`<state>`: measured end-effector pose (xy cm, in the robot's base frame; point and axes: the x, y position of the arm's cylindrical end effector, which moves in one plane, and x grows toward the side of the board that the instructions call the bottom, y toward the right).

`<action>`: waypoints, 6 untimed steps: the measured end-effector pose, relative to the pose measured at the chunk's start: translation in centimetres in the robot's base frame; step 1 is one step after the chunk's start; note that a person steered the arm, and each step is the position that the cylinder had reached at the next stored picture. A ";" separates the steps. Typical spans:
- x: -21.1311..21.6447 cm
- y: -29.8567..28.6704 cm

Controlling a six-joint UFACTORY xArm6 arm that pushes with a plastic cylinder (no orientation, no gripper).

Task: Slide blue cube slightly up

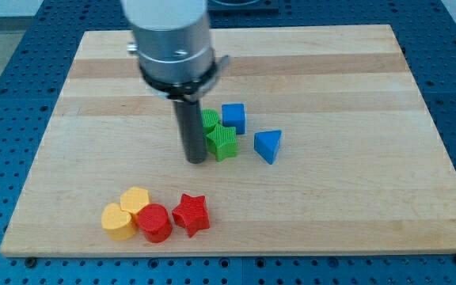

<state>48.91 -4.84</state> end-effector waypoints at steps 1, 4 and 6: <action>0.0 2.8; 5.5 13.3; -1.1 8.5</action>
